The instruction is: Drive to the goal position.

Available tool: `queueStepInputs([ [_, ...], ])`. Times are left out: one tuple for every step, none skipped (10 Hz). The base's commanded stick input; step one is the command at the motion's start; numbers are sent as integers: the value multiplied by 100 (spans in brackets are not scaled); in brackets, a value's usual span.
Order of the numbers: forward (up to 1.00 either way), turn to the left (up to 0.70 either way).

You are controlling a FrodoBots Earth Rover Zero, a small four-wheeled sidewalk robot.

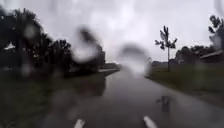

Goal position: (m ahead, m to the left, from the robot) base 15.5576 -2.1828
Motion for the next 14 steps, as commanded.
queueStepInputs([
  [85,0],
  [85,0],
  [85,0],
  [85,-16],
  [85,-32],
  [85,-34],
  [85,-31],
  [85,-19],
  [85,0],
  [85,0],
  [85,0],
  [85,0],
  [85,0],
  [85,0],
])
